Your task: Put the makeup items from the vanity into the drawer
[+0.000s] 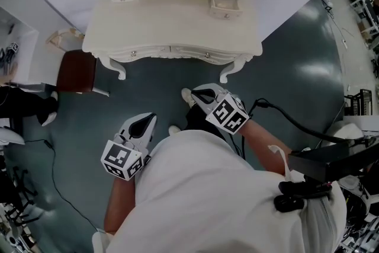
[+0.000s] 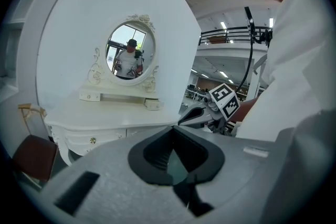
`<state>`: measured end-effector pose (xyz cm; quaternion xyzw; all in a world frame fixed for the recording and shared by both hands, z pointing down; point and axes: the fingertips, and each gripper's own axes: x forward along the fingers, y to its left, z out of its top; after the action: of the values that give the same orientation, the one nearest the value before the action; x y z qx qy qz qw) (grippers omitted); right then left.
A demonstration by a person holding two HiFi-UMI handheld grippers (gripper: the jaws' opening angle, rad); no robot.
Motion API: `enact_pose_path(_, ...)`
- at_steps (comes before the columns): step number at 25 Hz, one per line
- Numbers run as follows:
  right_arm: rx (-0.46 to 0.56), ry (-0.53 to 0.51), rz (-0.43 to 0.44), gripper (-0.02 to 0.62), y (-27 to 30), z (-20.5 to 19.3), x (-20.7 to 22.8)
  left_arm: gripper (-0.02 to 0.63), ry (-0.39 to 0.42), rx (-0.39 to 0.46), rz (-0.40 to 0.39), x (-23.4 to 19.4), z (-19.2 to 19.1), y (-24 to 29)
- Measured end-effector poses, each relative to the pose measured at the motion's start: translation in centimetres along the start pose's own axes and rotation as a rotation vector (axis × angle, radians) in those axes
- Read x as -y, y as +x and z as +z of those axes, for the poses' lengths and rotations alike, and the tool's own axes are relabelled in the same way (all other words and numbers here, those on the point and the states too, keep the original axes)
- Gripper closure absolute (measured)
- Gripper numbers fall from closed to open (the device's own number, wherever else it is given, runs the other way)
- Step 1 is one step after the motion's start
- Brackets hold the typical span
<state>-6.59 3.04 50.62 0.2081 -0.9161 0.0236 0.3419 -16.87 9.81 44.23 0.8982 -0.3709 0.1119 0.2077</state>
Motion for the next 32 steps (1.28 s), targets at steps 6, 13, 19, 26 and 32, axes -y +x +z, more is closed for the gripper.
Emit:
enact_pose_path(6, 0.011, -0.009, 0.018, 0.595, 0.3, 0.7, -0.8, 0.604, -0.018, 0.005, 0.021, -0.1, -0.6, -0.9)
enact_pose_path(13, 0.020, -0.017, 0.034, 0.595, 0.8, 1.1, -1.3, 0.604, -0.030, 0.007, 0.032, -0.2, -1.1, -1.2)
enact_pose_path(19, 0.019, -0.025, 0.044, 0.595, 1.0, 1.4, -1.0, 0.604, -0.032, 0.004, 0.028, -0.6, -0.9, -0.7)
enact_pose_path(26, 0.013, -0.017, 0.047, 0.595, 1.1, 0.6, 0.2, 0.604, -0.033, -0.009, 0.018, -0.8, -0.6, 0.9)
enact_pose_path(32, 0.012, -0.007, 0.040, 0.595, 1.0, 0.4, 2.4, 0.604, -0.028, -0.019, 0.002, -1.2, 0.6, 3.0)
